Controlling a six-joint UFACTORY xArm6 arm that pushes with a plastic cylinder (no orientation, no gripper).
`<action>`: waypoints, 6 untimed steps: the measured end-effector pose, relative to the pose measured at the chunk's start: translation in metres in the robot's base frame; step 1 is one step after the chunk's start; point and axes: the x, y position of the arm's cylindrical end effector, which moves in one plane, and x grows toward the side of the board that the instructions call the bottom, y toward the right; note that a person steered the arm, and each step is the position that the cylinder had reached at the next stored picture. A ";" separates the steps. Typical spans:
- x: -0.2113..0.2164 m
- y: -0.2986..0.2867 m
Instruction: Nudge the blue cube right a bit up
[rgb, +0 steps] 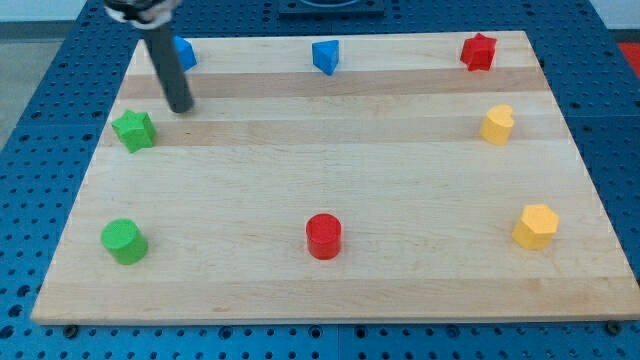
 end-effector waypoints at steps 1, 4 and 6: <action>0.000 -0.004; -0.075 -0.024; -0.099 -0.047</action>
